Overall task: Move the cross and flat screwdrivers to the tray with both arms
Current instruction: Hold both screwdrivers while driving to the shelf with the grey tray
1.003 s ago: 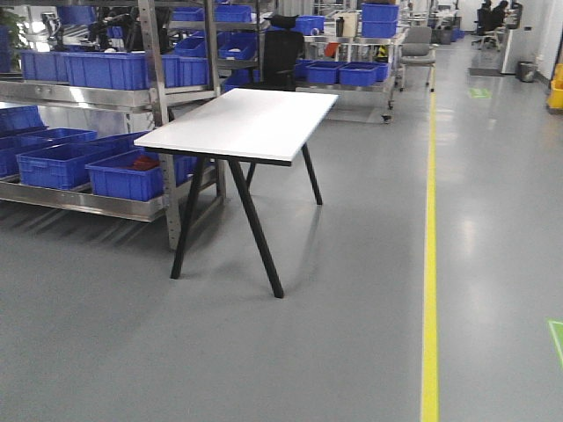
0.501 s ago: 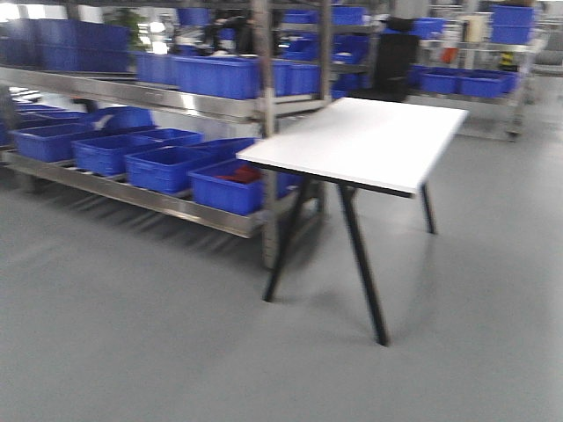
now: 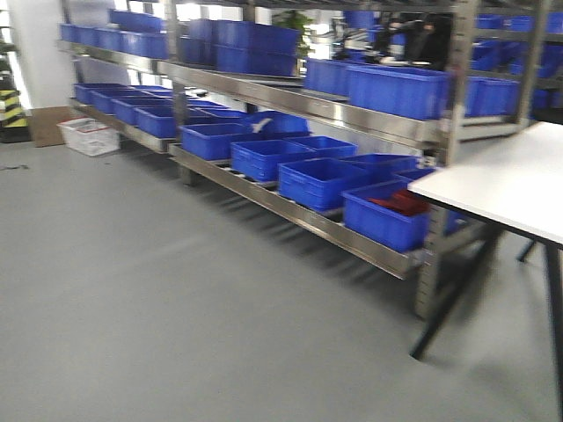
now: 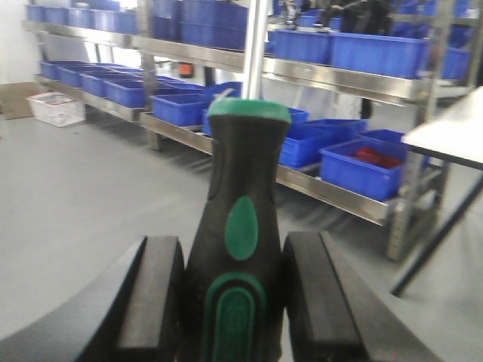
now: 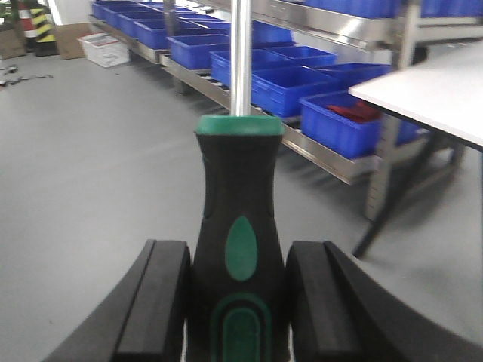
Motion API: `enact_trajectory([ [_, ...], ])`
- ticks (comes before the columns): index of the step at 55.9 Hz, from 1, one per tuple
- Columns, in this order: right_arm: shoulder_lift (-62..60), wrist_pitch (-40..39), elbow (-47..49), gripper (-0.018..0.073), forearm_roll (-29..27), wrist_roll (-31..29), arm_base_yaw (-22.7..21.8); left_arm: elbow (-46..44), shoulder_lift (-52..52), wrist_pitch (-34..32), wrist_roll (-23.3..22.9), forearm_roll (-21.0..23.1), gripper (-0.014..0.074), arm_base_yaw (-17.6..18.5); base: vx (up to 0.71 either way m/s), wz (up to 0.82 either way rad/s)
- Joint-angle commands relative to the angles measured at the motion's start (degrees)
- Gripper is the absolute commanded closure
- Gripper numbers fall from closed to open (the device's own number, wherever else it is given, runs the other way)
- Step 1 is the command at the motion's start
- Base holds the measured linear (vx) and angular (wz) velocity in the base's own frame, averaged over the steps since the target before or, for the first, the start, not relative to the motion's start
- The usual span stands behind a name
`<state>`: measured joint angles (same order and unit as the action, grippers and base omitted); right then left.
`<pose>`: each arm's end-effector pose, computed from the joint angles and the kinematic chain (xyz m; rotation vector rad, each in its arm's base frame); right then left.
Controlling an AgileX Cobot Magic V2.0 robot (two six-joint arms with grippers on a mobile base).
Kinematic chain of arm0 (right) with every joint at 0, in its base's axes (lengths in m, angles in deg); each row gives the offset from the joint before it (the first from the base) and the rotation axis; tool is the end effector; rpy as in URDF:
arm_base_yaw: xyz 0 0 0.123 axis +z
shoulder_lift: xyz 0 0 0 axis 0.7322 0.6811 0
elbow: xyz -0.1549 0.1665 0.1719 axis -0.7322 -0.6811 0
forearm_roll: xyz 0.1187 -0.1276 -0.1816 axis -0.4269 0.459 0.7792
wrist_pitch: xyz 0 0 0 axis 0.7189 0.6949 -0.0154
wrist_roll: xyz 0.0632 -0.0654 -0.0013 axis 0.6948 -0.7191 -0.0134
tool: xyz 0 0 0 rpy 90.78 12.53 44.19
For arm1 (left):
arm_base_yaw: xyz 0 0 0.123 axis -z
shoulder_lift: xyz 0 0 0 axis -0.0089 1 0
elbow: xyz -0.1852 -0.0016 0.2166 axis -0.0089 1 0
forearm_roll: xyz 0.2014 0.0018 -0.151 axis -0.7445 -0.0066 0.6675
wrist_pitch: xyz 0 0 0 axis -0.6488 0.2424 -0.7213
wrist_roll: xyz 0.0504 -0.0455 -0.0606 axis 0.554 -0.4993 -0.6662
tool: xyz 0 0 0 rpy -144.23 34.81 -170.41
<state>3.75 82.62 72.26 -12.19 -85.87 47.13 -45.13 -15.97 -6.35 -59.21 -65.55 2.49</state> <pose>0.1048 0.0092 0.3824 -0.0456 1.8219 0.1120 0.0819 -0.0095 0.3750 0.0312 1.6671 -0.1365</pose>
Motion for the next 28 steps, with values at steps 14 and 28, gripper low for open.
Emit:
enact_trajectory([
  [14, 0.23, -5.36, 1.75, 0.0559, -0.32, -0.18, -0.14, -1.56, 0.24, -5.68, -0.18, 0.72, 0.0599, -0.16, 0.54, 0.44],
  [28, 0.23, -5.36, 1.75, 0.0559, -0.32, -0.18, -0.14, -1.56, 0.24, -5.68, -0.18, 0.72, 0.0599, -0.16, 0.57, 0.31],
])
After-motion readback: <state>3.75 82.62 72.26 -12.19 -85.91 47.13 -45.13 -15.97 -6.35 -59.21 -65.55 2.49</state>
